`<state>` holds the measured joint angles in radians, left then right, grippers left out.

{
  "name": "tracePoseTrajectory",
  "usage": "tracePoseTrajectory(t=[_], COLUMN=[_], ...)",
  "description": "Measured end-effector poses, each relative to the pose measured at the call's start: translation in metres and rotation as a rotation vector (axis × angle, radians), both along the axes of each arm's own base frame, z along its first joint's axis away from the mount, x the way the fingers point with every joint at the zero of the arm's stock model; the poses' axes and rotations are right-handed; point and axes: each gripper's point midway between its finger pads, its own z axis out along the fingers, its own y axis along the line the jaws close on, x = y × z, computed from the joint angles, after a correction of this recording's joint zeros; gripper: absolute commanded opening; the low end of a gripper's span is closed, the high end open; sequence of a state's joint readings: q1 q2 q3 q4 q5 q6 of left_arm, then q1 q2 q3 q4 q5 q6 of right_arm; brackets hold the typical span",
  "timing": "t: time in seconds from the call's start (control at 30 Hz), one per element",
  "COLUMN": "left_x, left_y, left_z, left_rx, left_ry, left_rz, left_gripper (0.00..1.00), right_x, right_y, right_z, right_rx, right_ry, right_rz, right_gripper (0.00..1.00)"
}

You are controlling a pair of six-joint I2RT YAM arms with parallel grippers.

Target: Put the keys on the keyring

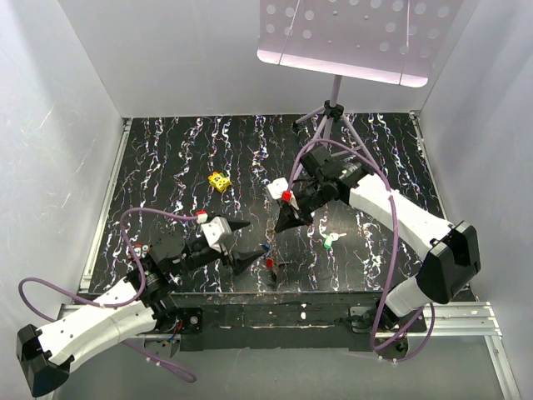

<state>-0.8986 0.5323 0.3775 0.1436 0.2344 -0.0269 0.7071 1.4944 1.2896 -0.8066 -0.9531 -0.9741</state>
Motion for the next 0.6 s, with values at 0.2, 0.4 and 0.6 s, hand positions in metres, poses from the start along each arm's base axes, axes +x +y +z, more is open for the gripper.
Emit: tracePoseTrajectory(t=[0.2,0.4,0.6], left_x=[0.013,0.021,0.02], left_y=[0.0,0.005,0.003], left_z=[0.008,0.01,0.019], left_rx=[0.098,0.125,0.073], left_ry=[-0.107,-0.184,-0.205], left_rz=[0.023,0.065,0.059], left_gripper=[0.84,0.86,0.69], right_x=[0.016,0.01,0.008], right_y=[-0.012,-0.017,-0.009], right_z=[0.007,0.0,0.019], right_rx=[-0.093,-0.198,-0.186], right_ry=[-0.163,-0.263,-0.408], right_rz=[0.019,0.045,-0.011], right_gripper=[0.01,0.01,0.01])
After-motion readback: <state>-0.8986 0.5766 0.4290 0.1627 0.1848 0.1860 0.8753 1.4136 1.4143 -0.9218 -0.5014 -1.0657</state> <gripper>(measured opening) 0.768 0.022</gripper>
